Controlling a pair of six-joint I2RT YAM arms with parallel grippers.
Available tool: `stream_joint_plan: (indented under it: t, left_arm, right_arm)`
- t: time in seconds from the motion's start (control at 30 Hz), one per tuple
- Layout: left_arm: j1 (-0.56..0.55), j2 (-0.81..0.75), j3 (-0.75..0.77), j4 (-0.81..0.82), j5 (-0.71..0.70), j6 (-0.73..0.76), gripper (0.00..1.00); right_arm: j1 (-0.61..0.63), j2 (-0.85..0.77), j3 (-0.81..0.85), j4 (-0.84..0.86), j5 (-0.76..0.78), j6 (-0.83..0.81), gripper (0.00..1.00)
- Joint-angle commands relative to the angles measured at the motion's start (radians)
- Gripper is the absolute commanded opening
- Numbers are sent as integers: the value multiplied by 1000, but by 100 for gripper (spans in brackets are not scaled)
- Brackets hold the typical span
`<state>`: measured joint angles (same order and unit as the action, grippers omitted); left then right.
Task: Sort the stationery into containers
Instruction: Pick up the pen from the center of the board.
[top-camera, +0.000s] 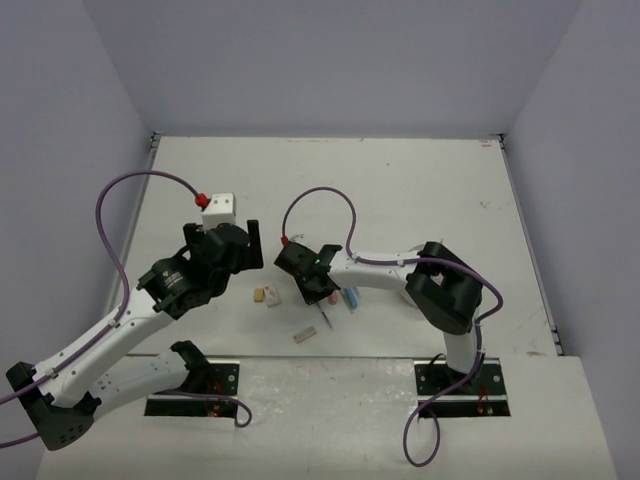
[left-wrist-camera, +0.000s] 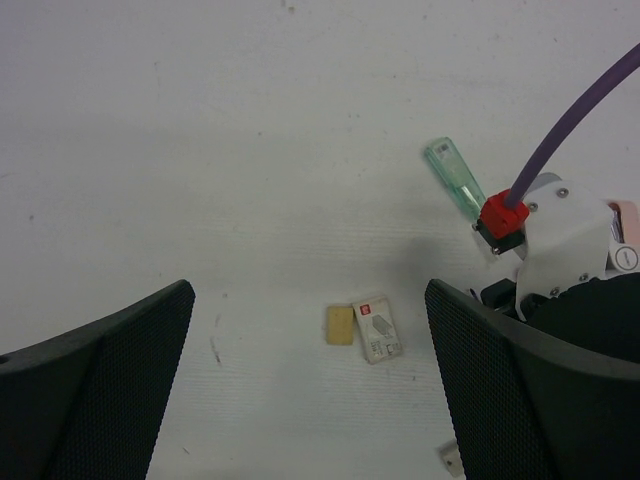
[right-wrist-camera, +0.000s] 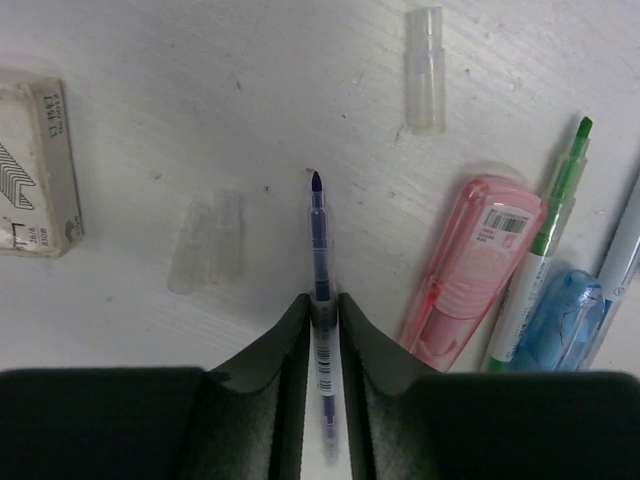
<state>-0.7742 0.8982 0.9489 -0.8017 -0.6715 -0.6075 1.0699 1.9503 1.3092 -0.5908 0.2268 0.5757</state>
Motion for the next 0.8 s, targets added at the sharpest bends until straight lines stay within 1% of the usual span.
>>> stream_joint_plan:
  t: [0.0, 0.23, 0.57, 0.77]
  left_arm:
    - [4, 7, 5, 18, 21, 2, 100]
    - [4, 8, 11, 34, 38, -1, 100]
    - [4, 18, 22, 38, 53, -1, 100]
    - [4, 28, 17, 55, 71, -7, 100]
  right_arm:
    - [14, 16, 10, -83, 80, 31, 25]
    - [28, -11, -41, -63, 39, 44, 28]
    - [38, -21, -74, -70, 13, 55, 24]
    - [46, -35, -90, -65, -17, 59, 17]
